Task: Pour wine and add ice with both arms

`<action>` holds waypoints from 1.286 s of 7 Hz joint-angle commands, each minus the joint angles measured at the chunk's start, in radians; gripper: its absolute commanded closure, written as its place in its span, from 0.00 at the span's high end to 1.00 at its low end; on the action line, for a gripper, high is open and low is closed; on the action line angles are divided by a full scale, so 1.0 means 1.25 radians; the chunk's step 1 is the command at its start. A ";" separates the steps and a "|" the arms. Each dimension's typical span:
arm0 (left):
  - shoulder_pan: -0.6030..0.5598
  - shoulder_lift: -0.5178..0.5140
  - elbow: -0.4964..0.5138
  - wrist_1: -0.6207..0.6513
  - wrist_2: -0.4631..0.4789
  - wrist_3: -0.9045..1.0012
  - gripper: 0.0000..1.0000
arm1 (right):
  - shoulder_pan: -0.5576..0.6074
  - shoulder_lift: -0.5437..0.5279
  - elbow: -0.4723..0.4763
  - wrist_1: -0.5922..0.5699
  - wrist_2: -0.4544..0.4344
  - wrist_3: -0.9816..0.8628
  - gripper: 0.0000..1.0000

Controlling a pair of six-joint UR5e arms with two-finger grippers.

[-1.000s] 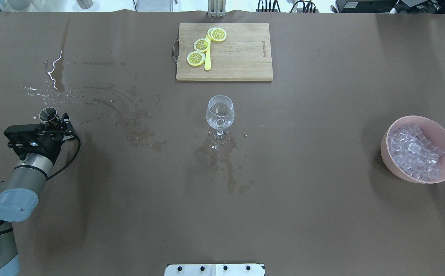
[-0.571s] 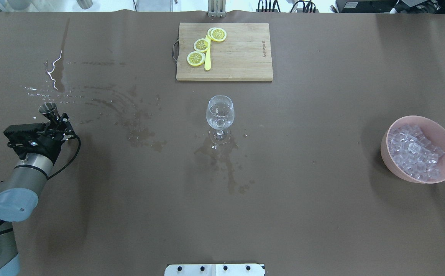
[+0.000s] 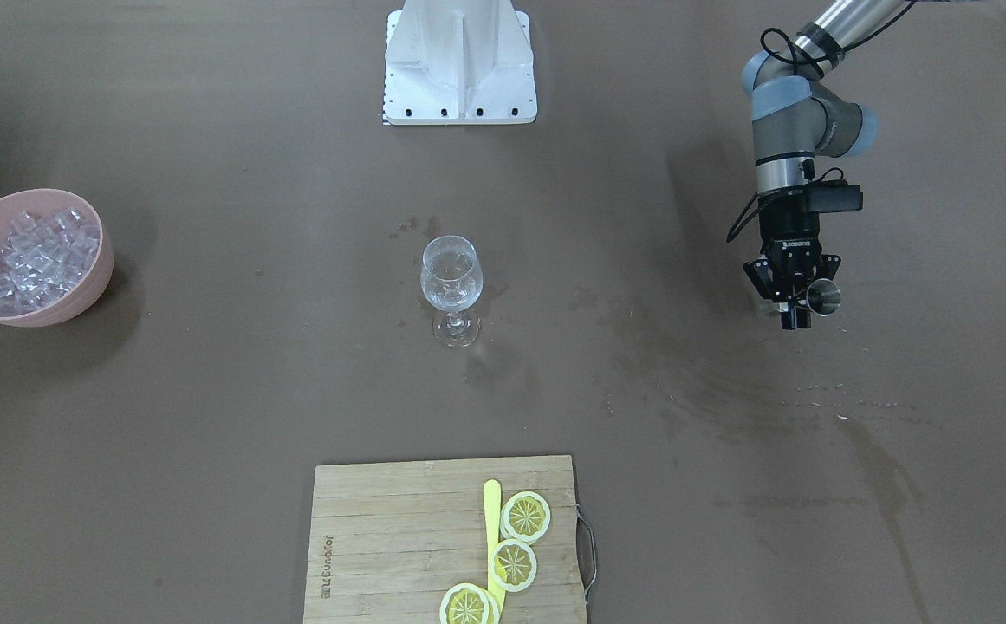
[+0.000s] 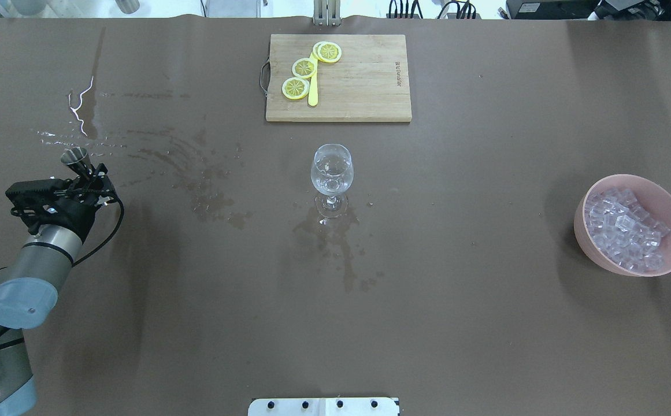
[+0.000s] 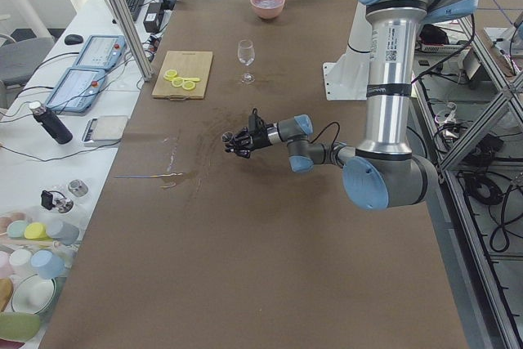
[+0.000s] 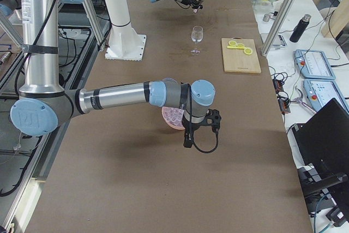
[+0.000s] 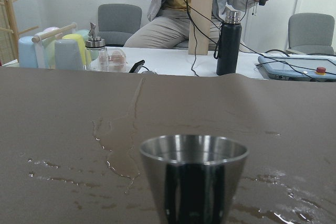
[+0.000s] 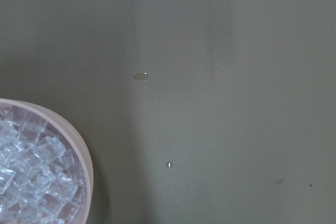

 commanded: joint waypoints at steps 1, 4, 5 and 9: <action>-0.008 -0.018 -0.052 0.008 -0.001 0.016 0.00 | 0.000 0.001 0.000 0.000 0.001 0.000 1.00; -0.010 -0.061 -0.120 0.013 -0.090 0.064 0.00 | -0.001 0.006 -0.013 -0.001 0.007 0.000 1.00; -0.009 -0.103 -0.122 0.013 -0.099 0.071 0.00 | -0.001 0.021 -0.035 -0.001 0.008 0.000 1.00; 0.000 -0.217 -0.131 -0.004 -0.150 0.343 0.00 | -0.001 0.044 -0.071 0.000 0.011 -0.001 1.00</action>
